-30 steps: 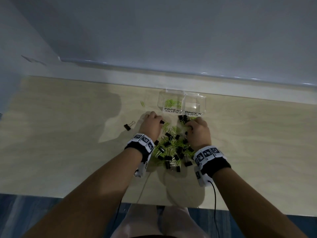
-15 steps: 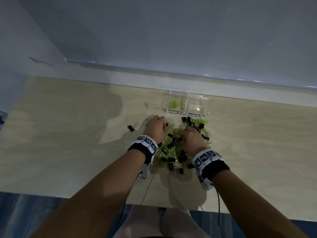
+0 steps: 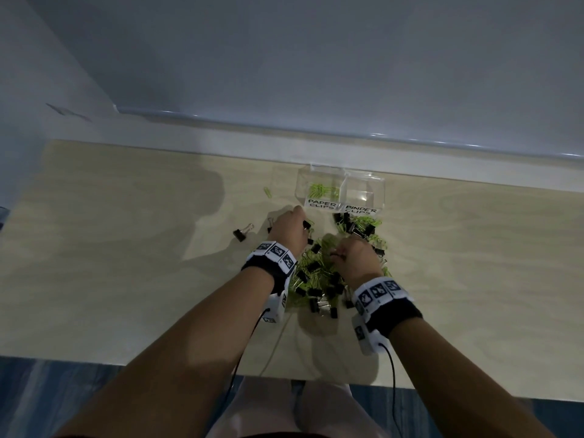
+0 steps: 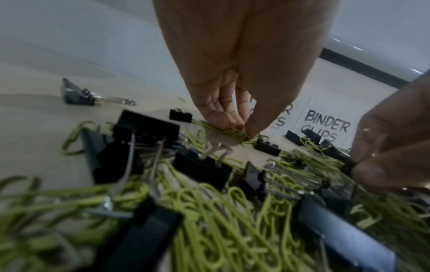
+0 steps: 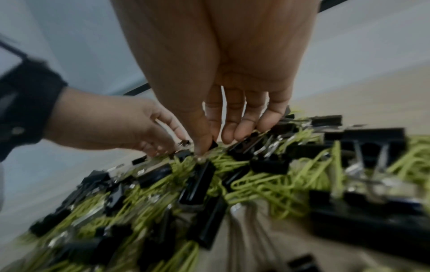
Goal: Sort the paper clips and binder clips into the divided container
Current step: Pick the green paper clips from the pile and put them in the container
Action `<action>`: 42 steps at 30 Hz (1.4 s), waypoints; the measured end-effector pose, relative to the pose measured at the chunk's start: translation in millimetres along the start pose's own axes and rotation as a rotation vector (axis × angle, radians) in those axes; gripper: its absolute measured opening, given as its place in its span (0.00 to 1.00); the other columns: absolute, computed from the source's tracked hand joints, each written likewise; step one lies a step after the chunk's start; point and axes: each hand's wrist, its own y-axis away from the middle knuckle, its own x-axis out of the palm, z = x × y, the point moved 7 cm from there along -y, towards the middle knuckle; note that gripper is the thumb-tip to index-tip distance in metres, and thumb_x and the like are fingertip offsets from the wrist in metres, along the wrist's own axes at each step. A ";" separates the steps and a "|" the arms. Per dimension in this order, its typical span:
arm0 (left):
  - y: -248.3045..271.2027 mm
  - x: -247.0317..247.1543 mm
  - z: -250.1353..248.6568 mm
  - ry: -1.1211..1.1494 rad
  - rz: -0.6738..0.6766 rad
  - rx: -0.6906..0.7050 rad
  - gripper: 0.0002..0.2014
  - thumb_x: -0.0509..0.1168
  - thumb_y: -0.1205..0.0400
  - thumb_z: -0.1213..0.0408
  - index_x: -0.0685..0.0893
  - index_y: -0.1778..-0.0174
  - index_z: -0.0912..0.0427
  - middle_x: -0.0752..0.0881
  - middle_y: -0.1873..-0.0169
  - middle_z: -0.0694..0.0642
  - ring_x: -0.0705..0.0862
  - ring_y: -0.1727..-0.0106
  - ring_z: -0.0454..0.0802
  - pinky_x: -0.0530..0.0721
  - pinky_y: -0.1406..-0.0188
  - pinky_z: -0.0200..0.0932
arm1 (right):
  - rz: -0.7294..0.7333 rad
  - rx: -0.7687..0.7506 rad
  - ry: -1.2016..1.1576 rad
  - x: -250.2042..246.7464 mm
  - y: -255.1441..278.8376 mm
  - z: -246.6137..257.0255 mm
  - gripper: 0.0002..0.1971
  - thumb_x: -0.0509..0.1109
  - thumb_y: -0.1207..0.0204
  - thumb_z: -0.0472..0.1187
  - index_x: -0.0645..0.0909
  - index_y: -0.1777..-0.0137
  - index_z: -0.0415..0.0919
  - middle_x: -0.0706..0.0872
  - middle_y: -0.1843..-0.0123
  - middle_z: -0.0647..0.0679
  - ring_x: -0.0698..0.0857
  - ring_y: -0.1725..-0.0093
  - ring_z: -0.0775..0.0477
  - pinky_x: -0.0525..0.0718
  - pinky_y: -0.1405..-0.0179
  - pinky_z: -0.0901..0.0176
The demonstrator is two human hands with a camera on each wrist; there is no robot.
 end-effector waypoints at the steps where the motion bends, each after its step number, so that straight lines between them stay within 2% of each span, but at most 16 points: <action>1: 0.9 -1.0 0.7 0.008 0.007 0.007 0.13 0.63 0.21 0.70 0.74 0.41 0.67 0.84 0.53 0.64 0.84 0.53 0.59 0.81 0.60 0.49 | -0.031 0.041 -0.030 -4.9 0.2 -9.3 0.06 0.72 0.27 0.40 0.85 0.58 0.37 0.83 0.50 0.43 0.83 0.52 0.42 0.85 0.48 0.46; 4: 5.9 -3.0 5.7 0.002 0.034 0.022 0.16 0.63 0.20 0.68 0.72 0.38 0.69 0.86 0.56 0.64 0.85 0.58 0.58 0.82 0.63 0.48 | -0.129 0.126 -0.037 -21.7 2.5 -34.9 0.05 0.72 0.28 0.41 0.85 0.59 0.40 0.83 0.51 0.43 0.82 0.48 0.38 0.84 0.49 0.42; 6: 11.0 -5.5 10.5 0.030 0.037 0.039 0.16 0.63 0.20 0.67 0.73 0.38 0.67 0.86 0.54 0.63 0.85 0.56 0.56 0.85 0.58 0.49 | -0.158 0.152 0.026 -30.0 3.8 -42.0 0.06 0.72 0.29 0.41 0.85 0.53 0.41 0.81 0.50 0.43 0.80 0.49 0.37 0.83 0.49 0.43; 10: 22.1 -21.8 30.4 0.077 0.011 0.035 0.14 0.62 0.19 0.67 0.75 0.39 0.64 0.85 0.52 0.58 0.82 0.56 0.50 0.81 0.57 0.42 | -0.172 -0.037 0.056 -34.3 -5.4 -12.7 0.09 0.69 0.29 0.35 0.85 0.49 0.38 0.82 0.46 0.43 0.80 0.45 0.38 0.82 0.47 0.45; 14: 16.1 -50.3 68.7 0.025 -0.048 -0.032 0.11 0.62 0.21 0.68 0.77 0.43 0.63 0.86 0.52 0.60 0.83 0.54 0.55 0.84 0.54 0.48 | 0.015 -0.264 0.036 -17.5 -19.0 41.5 0.13 0.64 0.24 0.32 0.82 0.42 0.42 0.81 0.39 0.49 0.80 0.40 0.47 0.79 0.38 0.60; 17: -0.6 -67.4 87.7 -0.122 -0.058 -0.059 0.15 0.60 0.21 0.70 0.77 0.39 0.67 0.80 0.43 0.65 0.78 0.41 0.62 0.80 0.42 0.53 | 0.131 -0.387 0.130 -4.9 -28.8 70.2 0.25 0.67 0.29 0.24 0.78 0.34 0.45 0.76 0.30 0.51 0.79 0.35 0.47 0.80 0.35 0.55; 19: -13.2 -69.7 87.1 -0.243 -0.032 -0.064 0.19 0.59 0.21 0.71 0.74 0.34 0.68 0.76 0.37 0.67 0.73 0.36 0.64 0.77 0.38 0.56 | 0.222 -0.436 0.238 5.6 -34.6 75.5 0.36 0.66 0.33 0.20 0.72 0.26 0.46 0.68 0.22 0.52 0.73 0.28 0.45 0.77 0.31 0.52; 22: -27.9 -60.8 70.8 -0.371 0.041 -0.025 0.23 0.60 0.21 0.71 0.70 0.29 0.66 0.71 0.32 0.65 0.70 0.32 0.64 0.75 0.36 0.59 | 0.259 -0.503 0.404 13.2 -36.7 71.4 0.40 0.67 0.34 0.20 0.65 0.22 0.45 0.59 0.18 0.52 0.65 0.23 0.44 0.74 0.28 0.46; 26: -29.7 -46.2 50.3 -0.416 0.060 0.023 0.22 0.63 0.22 0.71 0.71 0.31 0.68 0.70 0.30 0.63 0.71 0.32 0.63 0.73 0.33 0.57 | 0.211 -0.518 0.399 10.4 -28.7 48.9 0.32 0.70 0.32 0.26 0.70 0.26 0.43 0.63 0.21 0.48 0.69 0.28 0.41 0.79 0.34 0.47; 28: -20.2 -35.7 40.2 -0.421 0.021 0.108 0.21 0.62 0.24 0.73 0.73 0.33 0.69 0.72 0.32 0.63 0.72 0.33 0.61 0.75 0.33 0.54 | 0.176 -0.510 0.355 8.2 -22.1 35.6 0.28 0.72 0.30 0.31 0.73 0.30 0.44 0.66 0.24 0.48 0.72 0.32 0.42 0.81 0.36 0.48; 30: -3.2 -22.9 29.6 -0.417 0.001 0.222 0.21 0.62 0.24 0.75 0.75 0.34 0.68 0.75 0.34 0.62 0.75 0.34 0.57 0.77 0.32 0.50 | 0.163 -0.472 0.329 7.0 -15.9 23.5 0.28 0.70 0.29 0.29 0.72 0.29 0.45 0.68 0.28 0.49 0.74 0.34 0.44 0.84 0.39 0.49; 32: 14.1 -11.7 22.8 -0.393 0.029 0.331 0.20 0.63 0.23 0.72 0.75 0.33 0.65 0.75 0.33 0.60 0.74 0.33 0.55 0.75 0.29 0.47 | 0.156 -0.421 0.268 5.8 -15.0 16.9 0.27 0.68 0.28 0.27 0.73 0.29 0.44 0.70 0.30 0.48 0.75 0.35 0.43 0.85 0.41 0.50; 34: 25.6 -6.7 17.7 -0.329 0.080 0.396 0.20 0.63 0.20 0.66 0.75 0.31 0.64 0.74 0.31 0.58 0.71 0.30 0.55 0.71 0.28 0.47 | 0.107 -0.397 0.189 -1.1 -15.7 18.1 0.21 0.67 0.26 0.30 0.76 0.33 0.41 0.72 0.33 0.44 0.76 0.36 0.40 0.84 0.41 0.46; 36: 28.4 -6.3 15.9 -0.275 0.123 0.377 0.22 0.64 0.19 0.61 0.74 0.30 0.62 0.73 0.33 0.57 0.69 0.30 0.55 0.71 0.29 0.48 | 0.099 -0.336 0.161 -4.1 -17.6 19.8 0.20 0.70 0.25 0.38 0.76 0.33 0.40 0.72 0.33 0.43 0.74 0.34 0.38 0.82 0.38 0.42; 38: 25.4 -5.4 16.5 -0.241 0.138 0.308 0.23 0.67 0.21 0.60 0.74 0.30 0.61 0.73 0.35 0.57 0.70 0.32 0.55 0.73 0.33 0.48 | 0.169 -0.246 0.194 1.1 -20.3 20.6 0.23 0.71 0.26 0.43 0.75 0.32 0.39 0.70 0.32 0.43 0.70 0.32 0.38 0.78 0.34 0.42; 42: 20.9 0.7 14.7 -0.098 0.129 0.169 0.22 0.72 0.25 0.63 0.77 0.36 0.62 0.77 0.39 0.58 0.77 0.39 0.55 0.78 0.38 0.49 | 0.159 -0.264 0.162 0.8 -16.4 41.0 0.16 0.69 0.25 0.39 0.77 0.39 0.34 0.74 0.40 0.39 0.76 0.40 0.38 0.80 0.38 0.47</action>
